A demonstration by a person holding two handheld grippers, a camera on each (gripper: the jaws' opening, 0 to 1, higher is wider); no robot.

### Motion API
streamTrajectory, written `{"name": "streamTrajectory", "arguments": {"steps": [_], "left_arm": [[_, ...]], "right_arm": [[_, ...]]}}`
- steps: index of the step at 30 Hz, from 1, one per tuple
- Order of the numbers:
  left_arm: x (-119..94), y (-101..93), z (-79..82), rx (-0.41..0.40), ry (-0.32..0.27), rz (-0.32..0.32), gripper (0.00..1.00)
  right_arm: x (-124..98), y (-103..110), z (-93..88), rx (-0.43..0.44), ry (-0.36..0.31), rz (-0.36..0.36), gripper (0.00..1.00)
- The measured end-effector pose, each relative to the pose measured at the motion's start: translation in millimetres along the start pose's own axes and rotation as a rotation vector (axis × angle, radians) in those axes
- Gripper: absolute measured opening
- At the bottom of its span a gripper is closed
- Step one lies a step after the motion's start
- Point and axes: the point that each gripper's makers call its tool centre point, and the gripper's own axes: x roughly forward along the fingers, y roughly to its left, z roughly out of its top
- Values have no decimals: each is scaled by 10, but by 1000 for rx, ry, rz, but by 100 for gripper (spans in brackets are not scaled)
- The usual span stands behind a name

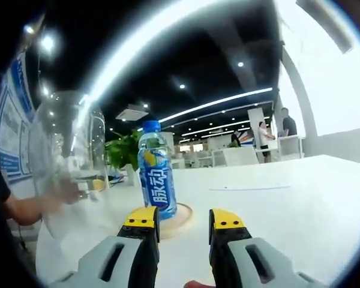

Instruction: Open the cover put in the Mizone put the cover back on

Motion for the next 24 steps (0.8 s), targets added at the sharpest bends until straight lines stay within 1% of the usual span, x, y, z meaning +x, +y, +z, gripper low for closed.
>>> {"name": "streamTrajectory", "arguments": {"steps": [12, 16, 18, 20, 21, 23, 24], "left_arm": [[-16, -65, 0, -3, 6, -10, 24], [-6, -22, -20, -1, 16, -20, 24], [-23, -11, 9, -11, 6, -30, 25], [-42, -34, 55, -31, -13, -61, 26], [-48, -45, 75, -49, -21, -70, 27], [-56, -71, 82, -47, -24, -77, 30], [-55, -83, 71, -30, -20, -77, 33]], "right_arm": [[-7, 17, -8, 1, 2, 4, 26], [-5, 46, -7, -1, 3, 17, 25], [-7, 85, 16, -3, -7, 37, 24], [-16, 112, 46, 0, -18, 53, 24], [-32, 133, 70, -12, -25, 67, 24], [-64, 148, 151, -22, -61, 75, 24], [-87, 173, 200, -8, -84, 94, 24]]}}
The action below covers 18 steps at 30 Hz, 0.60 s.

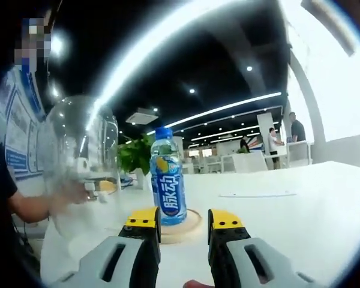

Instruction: Open the cover put in the Mizone put the cover back on

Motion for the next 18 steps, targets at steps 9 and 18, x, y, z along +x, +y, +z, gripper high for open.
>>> {"name": "streamTrajectory", "arguments": {"steps": [9, 18], "left_arm": [[-165, -109, 34, 35, -12, -24, 46], [-300, -390, 13, -61, 9, -237, 45]], "right_arm": [[-25, 289, 116, 76, -46, 151, 25], [-73, 620, 158, 109, -56, 321, 34]]}}
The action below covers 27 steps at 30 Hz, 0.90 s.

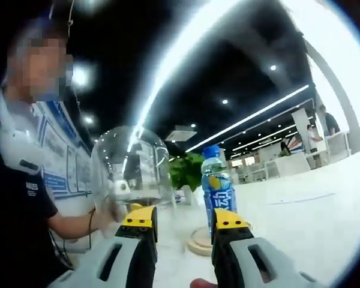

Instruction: Open the cover put in the Mizone put the cover back on

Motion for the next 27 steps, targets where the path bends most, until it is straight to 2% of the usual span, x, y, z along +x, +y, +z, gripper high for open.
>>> {"name": "streamTrajectory", "arguments": {"steps": [6, 9, 13, 15, 18, 24, 27], "left_arm": [[-14, 5, -3, 20, -11, -40, 45], [-34, 37, 2, 16, -19, -51, 49], [-81, -49, -19, -4, -10, -110, 51], [-101, -92, -10, -29, -24, -136, 51], [-119, -119, -13, -37, -26, -143, 52], [-199, -336, 24, -52, -43, -227, 53], [-207, -504, 27, -44, -42, -287, 54]], "right_arm": [[82, 146, -103, -17, 42, 54, 43], [109, 205, -168, -9, 66, 82, 44], [118, 255, -205, -17, 82, 104, 46], [122, 280, -197, -18, 78, 113, 47], [124, 310, -192, -23, 74, 122, 47], [154, 382, -252, -25, 95, 152, 51], [179, 403, -270, -15, 100, 162, 54]]}}
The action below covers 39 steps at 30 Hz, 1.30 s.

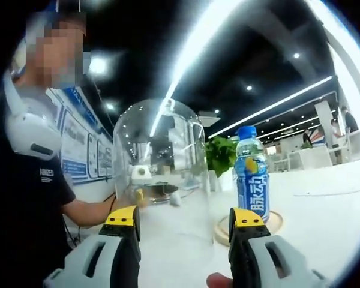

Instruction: Open the cover put in the Mizone put the cover back on

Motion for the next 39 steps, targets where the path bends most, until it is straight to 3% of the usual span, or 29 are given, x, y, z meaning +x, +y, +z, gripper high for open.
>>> {"name": "streamTrajectory", "arguments": {"steps": [2, 9, 13, 17, 25, 32, 39], "left_arm": [[53, -104, 4, -15, -5, -44, 56], [279, -211, -134, -48, 48, -78, 62], [332, -275, -146, -71, 40, -96, 62], [349, -301, -219, -78, 61, -92, 62], [359, -313, -211, -79, 59, -97, 62], [373, -325, -207, -79, 49, -87, 62], [376, -313, -220, -107, 57, -58, 62]], "right_arm": [[32, 31, -13, 9, -1, 17, 55], [81, 64, -28, 66, -8, 47, 59], [103, 97, -14, 83, -17, 66, 59], [151, 173, -43, 90, -11, 103, 60], [163, 278, -90, 99, 11, 137, 60], [157, 301, -66, 93, 8, 128, 60], [206, 281, -65, 143, 6, 125, 60]]}}
